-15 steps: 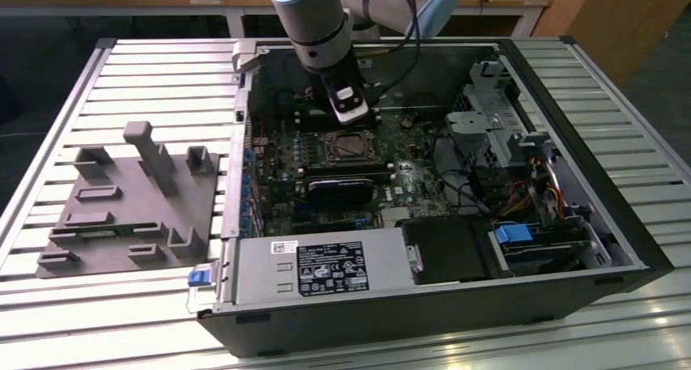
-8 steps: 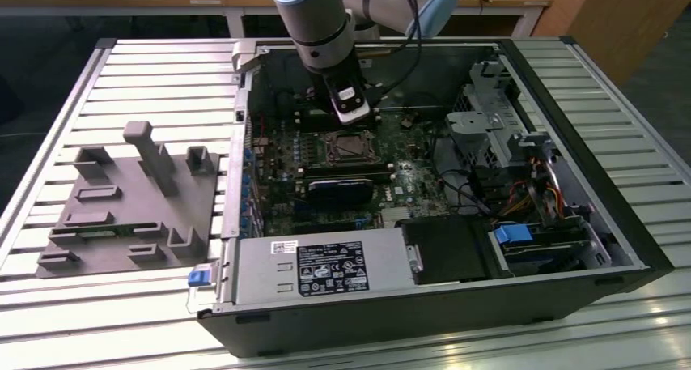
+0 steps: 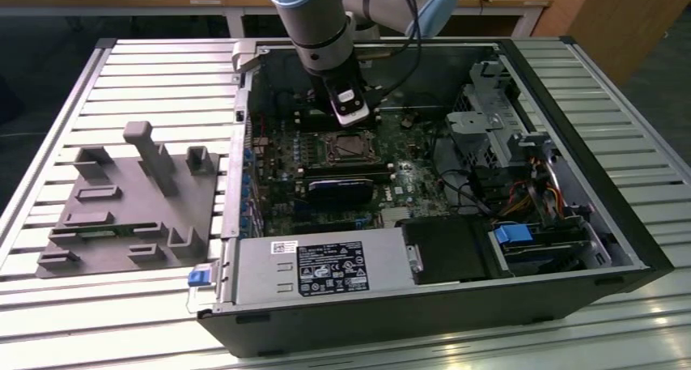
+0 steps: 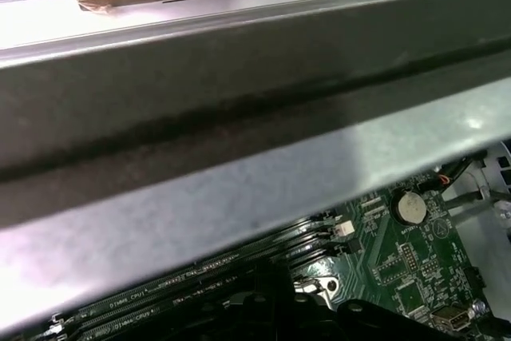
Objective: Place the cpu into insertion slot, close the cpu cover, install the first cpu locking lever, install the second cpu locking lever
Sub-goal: 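Install the first cpu locking lever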
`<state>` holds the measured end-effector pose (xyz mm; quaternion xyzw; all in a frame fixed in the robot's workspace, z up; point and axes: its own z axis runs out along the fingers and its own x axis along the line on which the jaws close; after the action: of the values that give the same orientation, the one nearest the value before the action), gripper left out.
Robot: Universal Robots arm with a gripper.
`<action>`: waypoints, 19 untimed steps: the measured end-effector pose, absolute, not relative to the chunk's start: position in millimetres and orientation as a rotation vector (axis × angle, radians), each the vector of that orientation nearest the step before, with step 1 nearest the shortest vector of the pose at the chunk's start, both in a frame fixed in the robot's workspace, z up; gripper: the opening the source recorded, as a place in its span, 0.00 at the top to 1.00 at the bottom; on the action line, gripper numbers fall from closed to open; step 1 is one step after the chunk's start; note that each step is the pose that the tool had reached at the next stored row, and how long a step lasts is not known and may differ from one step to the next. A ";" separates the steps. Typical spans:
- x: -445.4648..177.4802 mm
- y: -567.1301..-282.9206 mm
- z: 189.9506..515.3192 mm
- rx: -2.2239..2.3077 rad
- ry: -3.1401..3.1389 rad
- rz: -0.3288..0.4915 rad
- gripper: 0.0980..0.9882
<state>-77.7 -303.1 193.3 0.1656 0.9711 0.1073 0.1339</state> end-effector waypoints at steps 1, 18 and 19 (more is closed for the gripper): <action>-77.7 -303.1 192.8 0.482 2.815 0.310 1.00; -77.6 -303.1 188.2 0.506 2.809 0.303 1.00; -77.6 -303.1 188.5 0.506 2.809 0.304 1.00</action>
<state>-77.6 -303.1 188.5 0.1748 0.9696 0.1049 0.1351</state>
